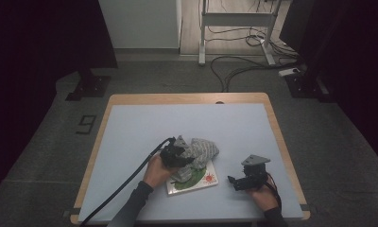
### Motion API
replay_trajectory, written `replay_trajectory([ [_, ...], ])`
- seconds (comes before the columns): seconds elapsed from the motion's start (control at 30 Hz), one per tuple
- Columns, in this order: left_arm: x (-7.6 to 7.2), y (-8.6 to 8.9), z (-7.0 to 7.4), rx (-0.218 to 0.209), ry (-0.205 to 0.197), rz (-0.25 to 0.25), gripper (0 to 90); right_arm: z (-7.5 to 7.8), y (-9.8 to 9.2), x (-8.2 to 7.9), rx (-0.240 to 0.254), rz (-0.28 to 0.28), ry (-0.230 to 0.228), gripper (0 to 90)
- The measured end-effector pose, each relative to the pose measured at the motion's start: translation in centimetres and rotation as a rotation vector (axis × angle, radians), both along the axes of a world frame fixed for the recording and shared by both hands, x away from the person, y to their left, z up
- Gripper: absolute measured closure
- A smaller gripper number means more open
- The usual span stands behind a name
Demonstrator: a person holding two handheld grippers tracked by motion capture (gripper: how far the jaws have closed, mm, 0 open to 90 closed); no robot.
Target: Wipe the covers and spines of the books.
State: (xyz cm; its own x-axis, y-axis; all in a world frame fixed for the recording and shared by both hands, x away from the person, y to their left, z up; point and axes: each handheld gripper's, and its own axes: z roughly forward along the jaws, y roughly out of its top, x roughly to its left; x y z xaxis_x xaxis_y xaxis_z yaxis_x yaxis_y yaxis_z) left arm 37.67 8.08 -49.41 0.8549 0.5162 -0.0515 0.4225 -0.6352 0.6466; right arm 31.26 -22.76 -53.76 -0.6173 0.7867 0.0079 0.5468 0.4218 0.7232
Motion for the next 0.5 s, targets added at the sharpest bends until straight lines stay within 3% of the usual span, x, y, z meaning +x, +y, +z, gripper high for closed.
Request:
replay_trajectory([
  [0.5,1.2,-3.7,-0.2,-0.002,0.009,-0.037,69.6,0.0,0.0,0.0,0.0,0.0,0.0,0.0],
])
